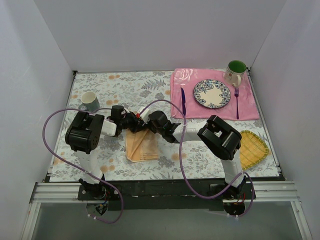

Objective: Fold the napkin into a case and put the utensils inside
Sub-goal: Stuff the top corner of the smaller-rectangle-folded napkin into the folded napkin.

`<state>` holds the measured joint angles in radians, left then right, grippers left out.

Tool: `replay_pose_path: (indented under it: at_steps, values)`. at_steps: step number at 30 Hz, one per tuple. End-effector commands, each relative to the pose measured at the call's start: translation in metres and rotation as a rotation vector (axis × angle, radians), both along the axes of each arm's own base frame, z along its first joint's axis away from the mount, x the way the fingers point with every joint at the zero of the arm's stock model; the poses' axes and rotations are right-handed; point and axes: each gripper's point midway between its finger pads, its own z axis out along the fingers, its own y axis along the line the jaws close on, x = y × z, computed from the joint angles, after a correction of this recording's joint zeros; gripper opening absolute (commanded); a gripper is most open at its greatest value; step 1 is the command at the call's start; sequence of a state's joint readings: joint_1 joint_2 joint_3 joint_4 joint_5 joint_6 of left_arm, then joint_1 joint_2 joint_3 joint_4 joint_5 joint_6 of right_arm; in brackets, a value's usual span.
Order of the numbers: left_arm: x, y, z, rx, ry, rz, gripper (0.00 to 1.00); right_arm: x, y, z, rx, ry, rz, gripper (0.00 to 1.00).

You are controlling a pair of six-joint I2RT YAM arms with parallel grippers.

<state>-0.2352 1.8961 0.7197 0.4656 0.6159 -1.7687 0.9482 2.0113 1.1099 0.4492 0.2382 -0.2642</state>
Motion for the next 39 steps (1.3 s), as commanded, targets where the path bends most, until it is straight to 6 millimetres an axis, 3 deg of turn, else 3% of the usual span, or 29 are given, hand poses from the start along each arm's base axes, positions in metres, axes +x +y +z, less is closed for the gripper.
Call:
replay_pose_path:
  at_steps: [1, 7, 11, 15, 17, 21, 24, 25, 27, 28, 30, 34, 36, 38, 39]
  values:
    - [0.010, 0.014, -0.012, 0.012, 0.035, 0.088, 0.04, -0.001, 0.004, 0.015, 0.037, -0.008, -0.001, 0.01]
    - [0.015, 0.020, 0.007, -0.040, 0.004, 0.112, 0.05, -0.002, 0.003, 0.014, 0.036, -0.005, -0.004, 0.01]
    - [0.022, 0.012, 0.023, -0.095, -0.040, 0.106, 0.08, -0.002, 0.004, 0.014, 0.039, 0.002, -0.005, 0.01]
    - [0.015, -0.007, 0.014, -0.082, -0.016, 0.059, 0.07, -0.001, 0.006, 0.012, 0.041, 0.005, -0.005, 0.01]
    - [0.011, -0.008, 0.005, -0.088, 0.025, 0.057, 0.06, 0.000, 0.005, 0.012, 0.037, 0.002, -0.011, 0.01]
    - [0.007, -0.008, 0.011, -0.063, 0.006, 0.009, 0.07, 0.000, 0.004, 0.009, 0.031, 0.005, -0.010, 0.01]
    - [0.004, -0.001, 0.031, -0.044, -0.046, -0.020, 0.10, 0.000, 0.004, 0.007, 0.027, 0.007, -0.010, 0.01]
    - [0.004, -0.001, 0.047, -0.046, -0.088, -0.036, 0.12, 0.000, 0.003, 0.006, 0.025, 0.007, -0.013, 0.01]
    - [-0.006, 0.005, 0.050, -0.004, -0.087, -0.072, 0.19, 0.000, 0.001, 0.005, 0.021, 0.009, -0.018, 0.01]
    - [-0.010, 0.007, 0.064, -0.002, -0.116, -0.078, 0.22, 0.001, 0.000, 0.004, 0.022, 0.012, -0.023, 0.01]
    - [-0.022, 0.019, 0.062, 0.021, -0.089, -0.074, 0.30, 0.001, -0.001, 0.005, 0.024, 0.010, -0.028, 0.01]
    - [-0.026, 0.042, 0.072, 0.056, -0.125, -0.060, 0.39, 0.001, -0.003, 0.005, 0.024, 0.011, -0.031, 0.01]
    - [-0.019, 0.058, 0.086, 0.110, -0.196, -0.050, 0.43, 0.001, -0.003, 0.004, 0.023, 0.014, -0.030, 0.01]
    - [-0.008, 0.067, 0.111, 0.231, -0.377, -0.102, 0.54, 0.001, -0.002, 0.005, 0.026, 0.015, -0.027, 0.01]
    - [-0.008, 0.072, 0.137, 0.283, -0.489, -0.106, 0.60, 0.002, -0.001, 0.006, 0.027, 0.012, -0.026, 0.01]
